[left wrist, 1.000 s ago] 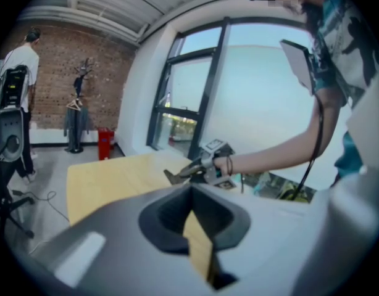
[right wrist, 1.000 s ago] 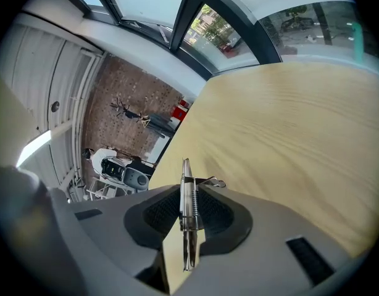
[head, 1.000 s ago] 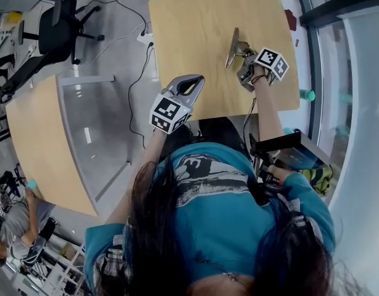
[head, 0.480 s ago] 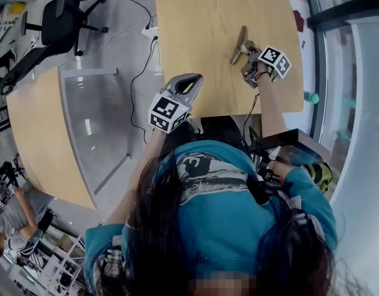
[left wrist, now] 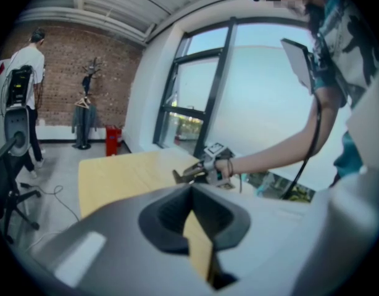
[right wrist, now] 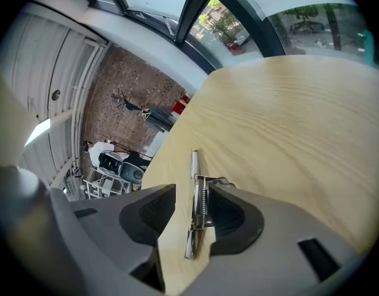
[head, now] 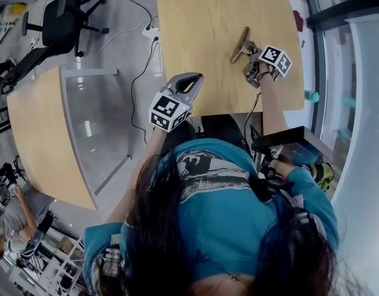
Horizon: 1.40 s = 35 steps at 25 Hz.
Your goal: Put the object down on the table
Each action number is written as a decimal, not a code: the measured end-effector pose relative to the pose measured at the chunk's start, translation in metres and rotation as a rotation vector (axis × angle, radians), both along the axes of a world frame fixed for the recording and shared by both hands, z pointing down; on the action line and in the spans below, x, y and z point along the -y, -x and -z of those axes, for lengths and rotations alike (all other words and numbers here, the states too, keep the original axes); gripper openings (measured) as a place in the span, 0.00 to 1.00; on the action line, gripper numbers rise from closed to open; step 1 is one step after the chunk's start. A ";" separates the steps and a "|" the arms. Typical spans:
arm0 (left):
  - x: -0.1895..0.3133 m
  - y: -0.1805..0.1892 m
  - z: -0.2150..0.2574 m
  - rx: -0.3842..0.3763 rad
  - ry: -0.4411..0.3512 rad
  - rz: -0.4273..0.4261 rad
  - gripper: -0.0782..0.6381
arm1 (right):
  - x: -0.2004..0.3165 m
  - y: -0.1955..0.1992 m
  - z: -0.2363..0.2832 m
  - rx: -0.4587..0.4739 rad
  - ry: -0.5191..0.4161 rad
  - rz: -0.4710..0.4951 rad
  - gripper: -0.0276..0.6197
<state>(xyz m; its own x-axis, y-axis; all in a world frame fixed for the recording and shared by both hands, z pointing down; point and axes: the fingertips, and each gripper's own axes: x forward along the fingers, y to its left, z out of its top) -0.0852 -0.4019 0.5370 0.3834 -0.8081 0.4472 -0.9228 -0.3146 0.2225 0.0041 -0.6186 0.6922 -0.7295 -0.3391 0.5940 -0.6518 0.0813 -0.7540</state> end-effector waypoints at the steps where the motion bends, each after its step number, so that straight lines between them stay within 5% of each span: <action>1: -0.001 0.001 0.001 0.001 -0.002 -0.001 0.11 | -0.002 -0.001 0.000 -0.007 -0.002 -0.005 0.27; 13: -0.021 0.010 0.007 -0.006 -0.033 -0.012 0.11 | -0.029 -0.039 0.020 -0.044 -0.001 -0.156 0.32; 23: -0.063 0.017 0.028 -0.017 -0.083 -0.064 0.11 | -0.109 -0.011 0.119 0.135 -0.088 -0.141 0.31; 27: -0.065 0.012 0.025 -0.023 -0.092 -0.084 0.11 | -0.131 0.003 0.136 0.211 -0.096 -0.138 0.18; 35: -0.113 0.021 0.030 -0.041 -0.117 -0.124 0.11 | -0.221 0.037 0.146 0.235 -0.081 -0.098 0.09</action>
